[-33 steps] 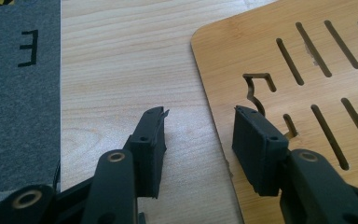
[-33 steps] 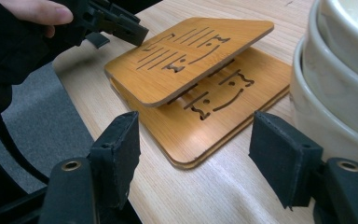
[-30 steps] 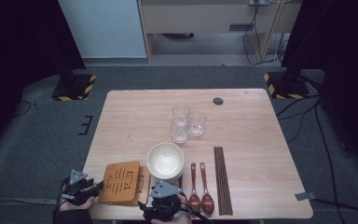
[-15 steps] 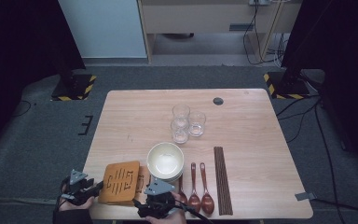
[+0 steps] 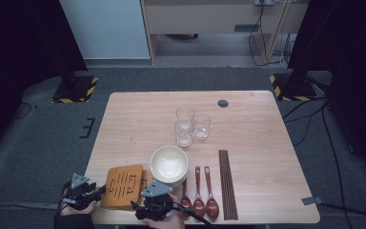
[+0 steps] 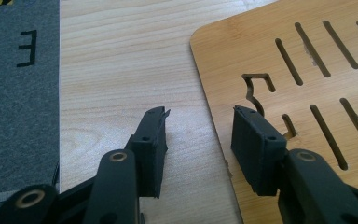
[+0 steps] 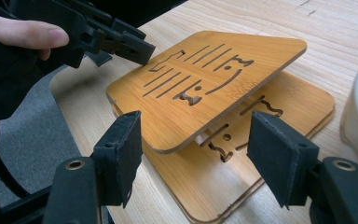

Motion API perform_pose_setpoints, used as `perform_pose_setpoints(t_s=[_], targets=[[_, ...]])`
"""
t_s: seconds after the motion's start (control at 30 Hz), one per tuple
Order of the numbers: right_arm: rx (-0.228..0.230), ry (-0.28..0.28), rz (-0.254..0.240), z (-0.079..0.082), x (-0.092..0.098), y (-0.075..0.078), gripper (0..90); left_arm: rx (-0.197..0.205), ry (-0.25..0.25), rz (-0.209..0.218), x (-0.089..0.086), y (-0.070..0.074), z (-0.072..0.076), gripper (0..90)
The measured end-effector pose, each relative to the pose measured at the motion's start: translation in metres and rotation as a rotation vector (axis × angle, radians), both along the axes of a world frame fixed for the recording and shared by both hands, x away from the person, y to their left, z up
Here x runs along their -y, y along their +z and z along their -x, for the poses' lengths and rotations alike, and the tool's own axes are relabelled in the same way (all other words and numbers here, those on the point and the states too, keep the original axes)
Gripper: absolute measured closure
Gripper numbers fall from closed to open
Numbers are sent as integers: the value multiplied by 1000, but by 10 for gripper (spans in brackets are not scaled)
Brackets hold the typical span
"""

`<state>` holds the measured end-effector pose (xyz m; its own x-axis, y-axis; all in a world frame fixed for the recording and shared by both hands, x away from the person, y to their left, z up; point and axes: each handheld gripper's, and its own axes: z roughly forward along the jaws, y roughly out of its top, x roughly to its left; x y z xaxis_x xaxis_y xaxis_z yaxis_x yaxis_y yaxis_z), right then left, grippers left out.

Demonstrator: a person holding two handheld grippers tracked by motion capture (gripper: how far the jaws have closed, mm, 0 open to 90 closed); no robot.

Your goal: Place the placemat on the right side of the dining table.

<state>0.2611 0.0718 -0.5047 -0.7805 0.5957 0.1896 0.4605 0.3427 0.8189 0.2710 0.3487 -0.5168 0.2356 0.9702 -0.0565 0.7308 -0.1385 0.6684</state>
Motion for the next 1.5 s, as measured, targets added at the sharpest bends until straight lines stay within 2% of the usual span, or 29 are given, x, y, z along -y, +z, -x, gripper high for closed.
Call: perform_pose_setpoints(t_s=[0.3, 0.9, 1.5], targets=[[-13, 3, 7, -4, -9, -4, 357, 0, 0, 3, 0, 0, 0, 546], [-50, -17, 14, -10, -15, -11, 351, 1, -1, 3, 0, 0, 0, 547], [-92, -10, -6, -14, -22, -16, 337, 2, -3, 2, 0, 0, 0, 549]])
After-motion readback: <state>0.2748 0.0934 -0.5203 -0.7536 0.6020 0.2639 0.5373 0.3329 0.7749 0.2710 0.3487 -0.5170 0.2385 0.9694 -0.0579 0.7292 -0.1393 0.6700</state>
